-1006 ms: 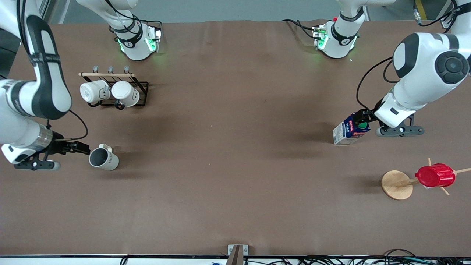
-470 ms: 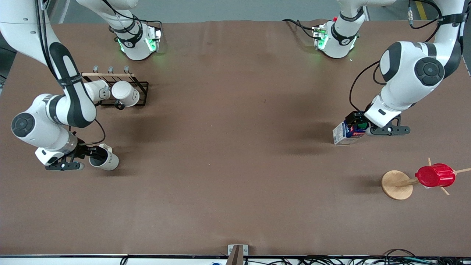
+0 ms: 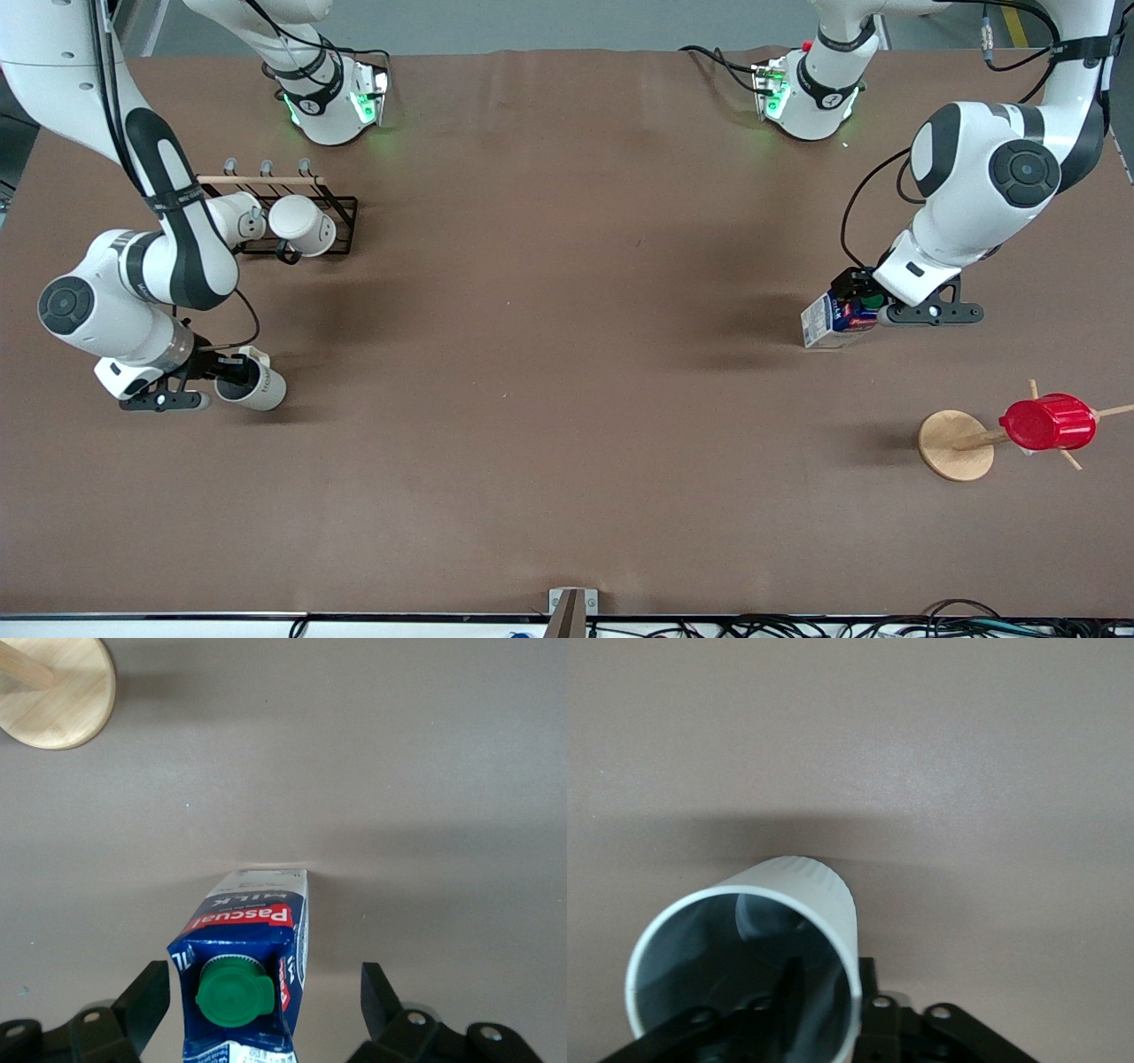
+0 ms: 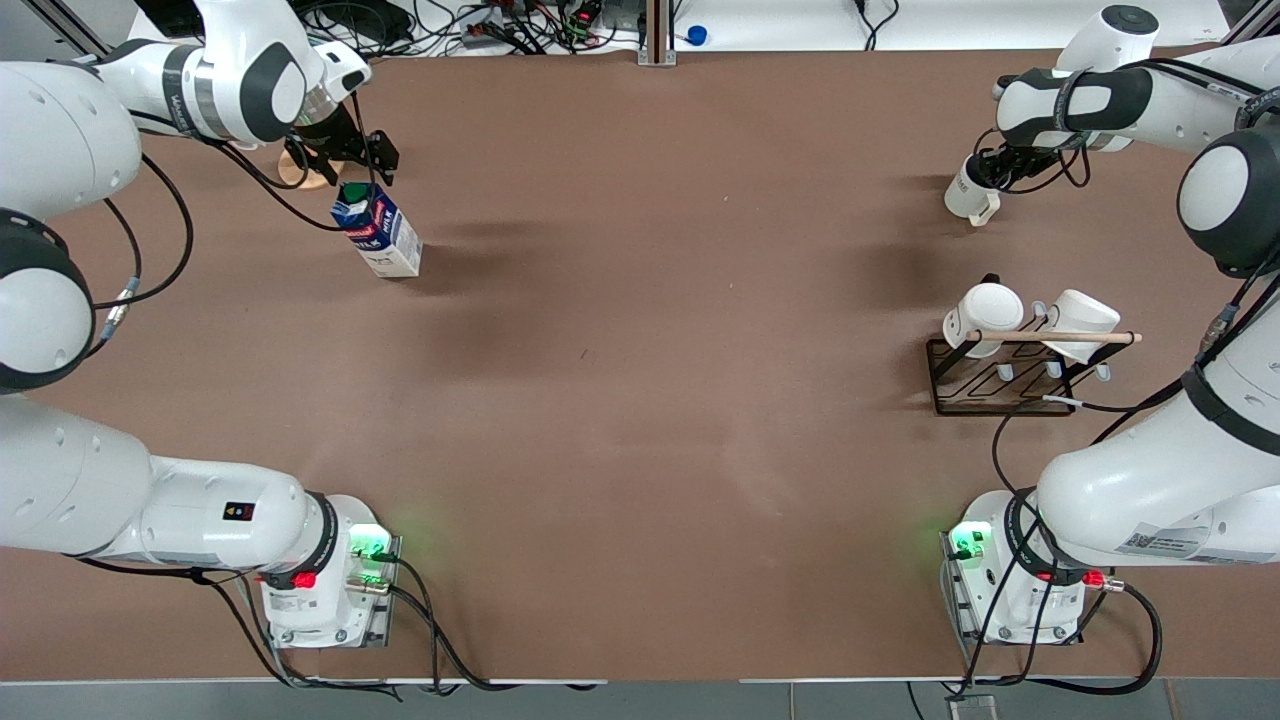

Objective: Place cup and milk on table
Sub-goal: 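Lift the white mug with the right gripper toward the table middle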

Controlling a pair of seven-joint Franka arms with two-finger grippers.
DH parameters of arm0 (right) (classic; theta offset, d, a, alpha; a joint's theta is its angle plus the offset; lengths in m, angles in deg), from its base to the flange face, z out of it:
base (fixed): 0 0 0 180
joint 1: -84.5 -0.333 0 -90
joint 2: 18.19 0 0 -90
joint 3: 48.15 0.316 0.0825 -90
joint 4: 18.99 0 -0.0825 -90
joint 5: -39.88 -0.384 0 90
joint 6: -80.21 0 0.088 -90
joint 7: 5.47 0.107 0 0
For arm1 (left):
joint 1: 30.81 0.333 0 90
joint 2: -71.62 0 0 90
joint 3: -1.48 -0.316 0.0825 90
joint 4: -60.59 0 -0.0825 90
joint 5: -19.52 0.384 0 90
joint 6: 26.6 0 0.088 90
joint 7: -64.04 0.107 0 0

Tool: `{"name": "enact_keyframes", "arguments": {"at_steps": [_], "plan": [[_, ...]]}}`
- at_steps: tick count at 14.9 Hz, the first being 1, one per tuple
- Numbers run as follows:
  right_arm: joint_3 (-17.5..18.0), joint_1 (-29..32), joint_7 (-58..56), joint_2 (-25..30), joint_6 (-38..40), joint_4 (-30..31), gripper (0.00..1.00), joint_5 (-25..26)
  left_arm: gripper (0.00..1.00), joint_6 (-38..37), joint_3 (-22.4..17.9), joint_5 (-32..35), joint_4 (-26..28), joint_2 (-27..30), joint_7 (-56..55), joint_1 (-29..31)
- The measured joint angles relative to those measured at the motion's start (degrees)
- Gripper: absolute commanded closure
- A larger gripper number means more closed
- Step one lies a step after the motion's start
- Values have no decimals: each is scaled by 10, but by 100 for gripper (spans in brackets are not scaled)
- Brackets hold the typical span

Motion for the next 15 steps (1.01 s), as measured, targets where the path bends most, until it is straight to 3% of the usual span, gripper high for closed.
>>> {"name": "enact_keyframes", "arguments": {"at_steps": [4, 7, 10, 12, 15], "plan": [[1, -1, 0, 2, 12, -15, 100, 0, 4, 17, 0, 0, 11, 0, 2, 10], [8, -13, 46, 11, 113, -71, 100, -1, 4, 28, 0, 0, 22, 0, 3, 11], [53, -31, 187, 26, 194, -122, 100, -1, 5, 46, 0, 0, 37, 0, 3, 11], [102, -42, 301, 29, 205, -139, 100, -1, 23, 51, 0, 0, 46, 0, 3, 11], [155, -74, 457, 27, 200, -149, 100, -1, 66, 51, 0, 0, 48, 0, 3, 11]]}}
